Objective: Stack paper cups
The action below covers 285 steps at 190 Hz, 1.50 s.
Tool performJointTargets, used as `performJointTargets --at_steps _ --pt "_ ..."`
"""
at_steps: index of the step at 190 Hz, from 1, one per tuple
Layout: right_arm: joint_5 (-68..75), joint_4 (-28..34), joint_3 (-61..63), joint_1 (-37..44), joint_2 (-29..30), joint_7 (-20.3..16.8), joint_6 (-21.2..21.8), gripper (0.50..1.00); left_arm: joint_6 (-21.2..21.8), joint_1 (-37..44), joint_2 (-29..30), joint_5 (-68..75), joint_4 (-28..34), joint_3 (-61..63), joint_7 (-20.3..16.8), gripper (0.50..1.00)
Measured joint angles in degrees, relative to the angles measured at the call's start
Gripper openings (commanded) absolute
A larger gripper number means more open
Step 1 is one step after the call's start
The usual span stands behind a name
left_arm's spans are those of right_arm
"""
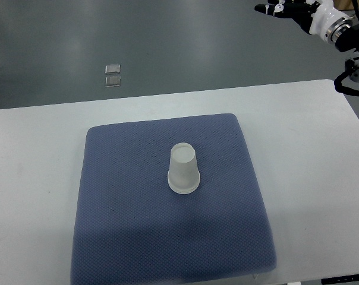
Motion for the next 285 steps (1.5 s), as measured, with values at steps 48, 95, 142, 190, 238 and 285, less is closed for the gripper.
performJointTargets --at_steps 48,95,142,190,238,285 --pt "17.4 0.0 0.0 -5.1 1.9 -1.1 -2.8 0.924 0.0 0.0 0.0 0.0 0.0 0.0 0.0 1.000" --pt "19.4 0.3 3.2 -10.7 6.5 -1.2 -2.1 0.926 0.0 0.0 0.0 0.0 0.0 0.0 0.0 1.000" --pt "19.5 0.3 7.5 -12.8 9.1 -0.6 -2.7 0.924 0.0 0.0 0.0 0.0 0.0 0.0 0.0 1.000" --pt "19.0 0.0 8.1 -13.4 9.9 -0.5 -3.0 0.926 0.0 0.0 0.0 0.0 0.0 0.0 0.0 1.000" --pt "19.0 -0.2 8.2 -14.0 9.8 -0.4 -3.0 0.926 0.0 0.0 0.0 0.0 0.0 0.0 0.0 1.000" --pt "19.0 -0.2 8.2 -14.2 10.0 -0.4 -3.0 0.924 0.0 0.0 0.0 0.0 0.0 0.0 0.0 1.000"
